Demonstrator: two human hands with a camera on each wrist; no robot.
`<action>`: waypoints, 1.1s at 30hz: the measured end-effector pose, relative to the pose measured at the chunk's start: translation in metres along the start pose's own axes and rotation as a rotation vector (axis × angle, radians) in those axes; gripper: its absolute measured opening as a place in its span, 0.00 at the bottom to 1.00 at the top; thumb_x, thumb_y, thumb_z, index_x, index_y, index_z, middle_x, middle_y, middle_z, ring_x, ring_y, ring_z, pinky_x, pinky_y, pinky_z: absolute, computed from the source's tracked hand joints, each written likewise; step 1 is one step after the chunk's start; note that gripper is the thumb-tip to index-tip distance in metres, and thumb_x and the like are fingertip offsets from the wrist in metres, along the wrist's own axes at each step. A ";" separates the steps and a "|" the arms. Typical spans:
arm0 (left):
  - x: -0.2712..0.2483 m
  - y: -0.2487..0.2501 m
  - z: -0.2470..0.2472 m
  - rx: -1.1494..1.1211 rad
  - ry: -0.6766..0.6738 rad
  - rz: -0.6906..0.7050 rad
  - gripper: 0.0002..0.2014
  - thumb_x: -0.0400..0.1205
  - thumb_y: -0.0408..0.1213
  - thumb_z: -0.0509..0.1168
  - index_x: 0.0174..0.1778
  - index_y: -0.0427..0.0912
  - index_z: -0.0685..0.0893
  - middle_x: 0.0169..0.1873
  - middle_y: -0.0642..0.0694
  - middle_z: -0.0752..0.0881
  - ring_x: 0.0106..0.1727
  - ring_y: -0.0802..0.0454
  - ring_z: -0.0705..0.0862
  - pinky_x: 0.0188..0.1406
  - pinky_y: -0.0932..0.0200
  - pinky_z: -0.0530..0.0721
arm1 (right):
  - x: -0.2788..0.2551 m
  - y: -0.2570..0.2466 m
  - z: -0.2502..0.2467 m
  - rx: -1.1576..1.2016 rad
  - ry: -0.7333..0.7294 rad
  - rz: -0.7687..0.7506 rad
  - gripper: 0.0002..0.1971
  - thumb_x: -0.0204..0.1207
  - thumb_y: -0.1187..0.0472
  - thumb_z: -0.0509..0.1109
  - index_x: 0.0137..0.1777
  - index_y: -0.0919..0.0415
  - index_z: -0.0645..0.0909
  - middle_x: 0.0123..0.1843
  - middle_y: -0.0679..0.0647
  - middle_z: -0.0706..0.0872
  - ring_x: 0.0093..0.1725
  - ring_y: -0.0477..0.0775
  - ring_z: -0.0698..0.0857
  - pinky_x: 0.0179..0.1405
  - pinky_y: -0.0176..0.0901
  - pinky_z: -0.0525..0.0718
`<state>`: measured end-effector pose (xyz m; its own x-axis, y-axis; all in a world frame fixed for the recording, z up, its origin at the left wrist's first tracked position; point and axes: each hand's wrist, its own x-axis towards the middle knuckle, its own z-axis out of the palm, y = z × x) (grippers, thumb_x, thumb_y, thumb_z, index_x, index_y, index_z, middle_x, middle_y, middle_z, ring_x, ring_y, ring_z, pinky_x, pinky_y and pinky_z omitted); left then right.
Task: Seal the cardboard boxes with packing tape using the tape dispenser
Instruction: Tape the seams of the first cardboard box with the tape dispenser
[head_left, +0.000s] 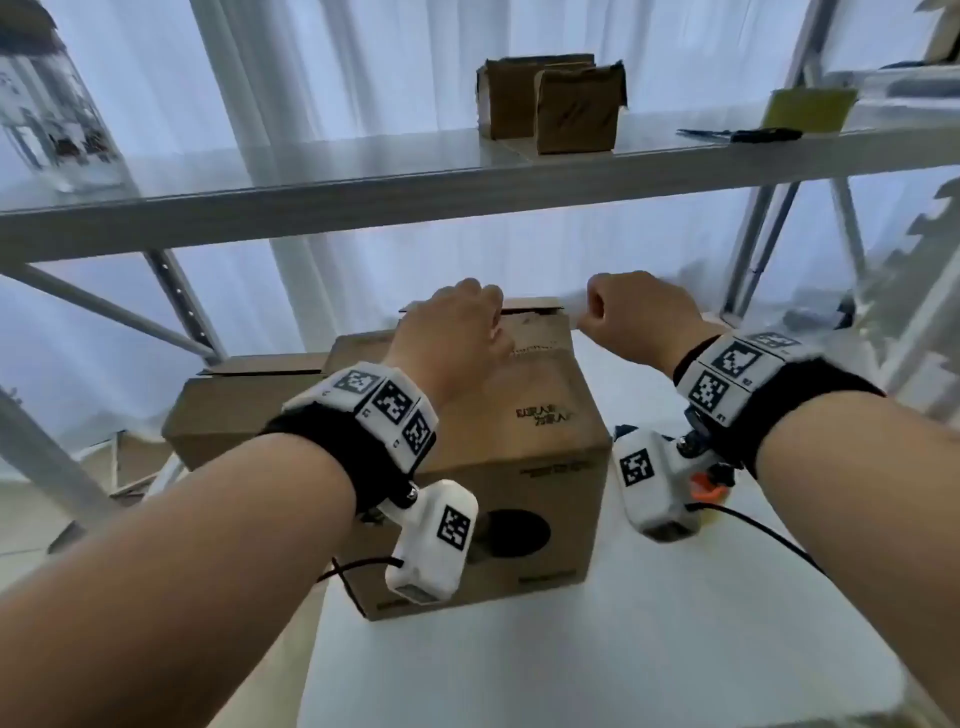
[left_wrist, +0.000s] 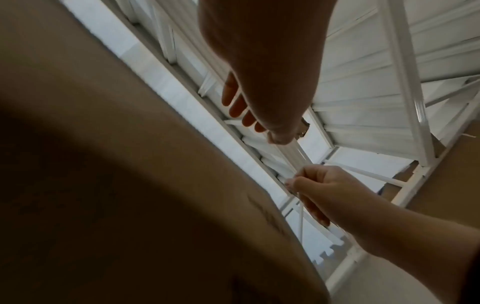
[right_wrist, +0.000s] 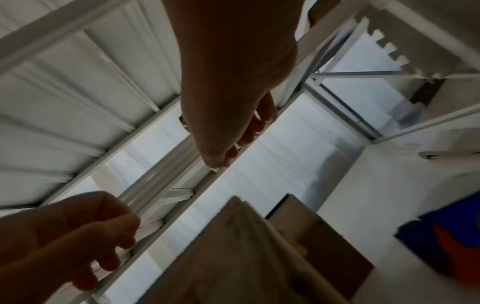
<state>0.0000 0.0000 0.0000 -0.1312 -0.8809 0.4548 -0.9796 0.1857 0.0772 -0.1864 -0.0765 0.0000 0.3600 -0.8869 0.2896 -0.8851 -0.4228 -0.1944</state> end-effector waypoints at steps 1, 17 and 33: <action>-0.005 0.009 0.006 -0.018 -0.017 0.002 0.08 0.84 0.45 0.56 0.46 0.45 0.74 0.45 0.49 0.76 0.46 0.50 0.76 0.42 0.57 0.72 | -0.007 0.006 0.004 0.015 -0.022 0.032 0.07 0.79 0.56 0.60 0.41 0.56 0.73 0.39 0.51 0.78 0.42 0.56 0.78 0.39 0.45 0.72; -0.105 0.062 0.112 0.263 0.330 0.136 0.25 0.82 0.52 0.57 0.69 0.41 0.77 0.65 0.43 0.81 0.65 0.43 0.74 0.66 0.47 0.64 | -0.102 0.078 0.144 -0.011 -0.333 0.315 0.28 0.79 0.49 0.65 0.73 0.66 0.68 0.73 0.63 0.70 0.71 0.65 0.71 0.68 0.57 0.75; -0.098 0.058 0.122 0.263 0.406 0.120 0.27 0.76 0.51 0.62 0.69 0.41 0.78 0.63 0.42 0.82 0.64 0.46 0.68 0.67 0.47 0.61 | -0.107 0.089 0.149 -0.251 -0.727 0.356 0.23 0.84 0.57 0.57 0.77 0.59 0.63 0.76 0.58 0.70 0.77 0.64 0.65 0.79 0.59 0.58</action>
<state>-0.0624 0.0442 -0.1486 -0.2266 -0.6100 0.7593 -0.9733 0.1129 -0.1998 -0.2596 -0.0471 -0.1878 0.0709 -0.8946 -0.4413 -0.9899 -0.1176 0.0794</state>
